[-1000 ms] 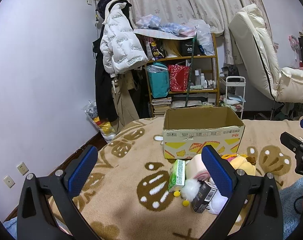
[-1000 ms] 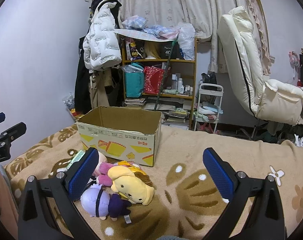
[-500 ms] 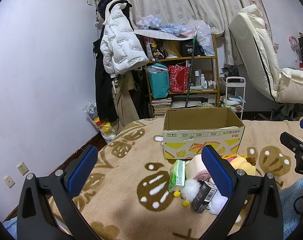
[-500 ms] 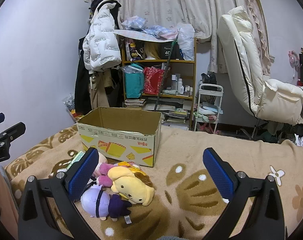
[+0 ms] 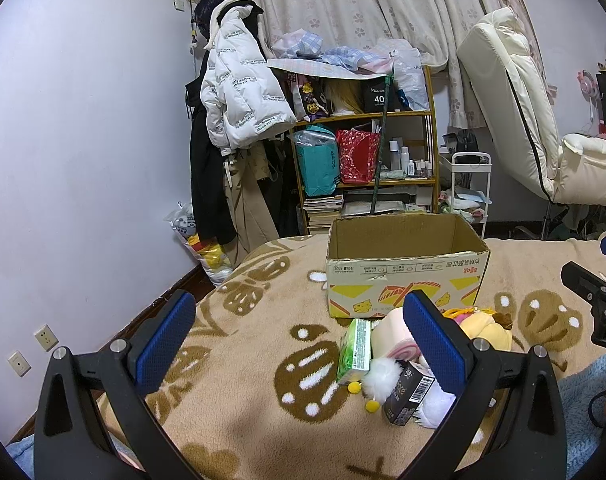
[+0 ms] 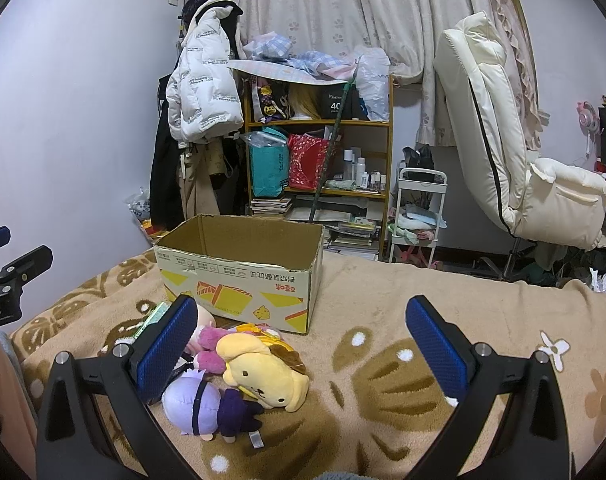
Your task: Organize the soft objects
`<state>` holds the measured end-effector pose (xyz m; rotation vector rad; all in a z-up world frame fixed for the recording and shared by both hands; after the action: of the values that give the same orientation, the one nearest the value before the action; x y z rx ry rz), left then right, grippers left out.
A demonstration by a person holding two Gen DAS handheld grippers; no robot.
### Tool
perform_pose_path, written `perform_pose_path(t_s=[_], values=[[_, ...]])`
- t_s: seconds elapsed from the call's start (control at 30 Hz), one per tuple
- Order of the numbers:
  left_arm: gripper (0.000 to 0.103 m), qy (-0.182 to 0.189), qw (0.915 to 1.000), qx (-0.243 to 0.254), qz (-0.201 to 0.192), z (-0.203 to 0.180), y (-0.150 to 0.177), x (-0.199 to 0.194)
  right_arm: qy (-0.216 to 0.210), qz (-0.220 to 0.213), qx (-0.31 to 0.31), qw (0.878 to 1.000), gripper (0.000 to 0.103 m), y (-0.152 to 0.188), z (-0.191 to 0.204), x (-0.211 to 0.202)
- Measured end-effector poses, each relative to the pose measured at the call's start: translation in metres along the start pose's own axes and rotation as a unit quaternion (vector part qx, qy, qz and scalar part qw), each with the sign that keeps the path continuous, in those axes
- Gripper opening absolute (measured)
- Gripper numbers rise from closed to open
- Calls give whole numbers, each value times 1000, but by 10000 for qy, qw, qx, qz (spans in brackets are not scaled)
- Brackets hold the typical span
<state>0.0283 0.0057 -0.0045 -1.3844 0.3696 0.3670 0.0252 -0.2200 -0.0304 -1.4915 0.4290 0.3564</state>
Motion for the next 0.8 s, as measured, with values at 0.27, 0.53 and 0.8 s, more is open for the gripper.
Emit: perform_pose_path(t_s=[0.27,0.53,0.8], values=[[102,2,10000,11,29,0,3,4,2,-26,3,10000,103,0,-1,-1],[102,-16,10000,26,34,0,4,4,-13,-22,7,10000,103,1,-1,0],[102,7,9999,39,105,1,6,8,2,34,10,10000,103,-2,-1,-2]])
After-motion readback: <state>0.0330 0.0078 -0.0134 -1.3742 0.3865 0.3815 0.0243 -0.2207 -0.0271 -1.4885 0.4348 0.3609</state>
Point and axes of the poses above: each gripper's, at about its wrist camera, not at the fingertips, and x roughly the way its jaws point, z to its left, y to its underside, the point moved 4 cm from there along x, roughly the way its jaws point, and after that the axes turned 6 degrees about z, right-handed, at the moved point
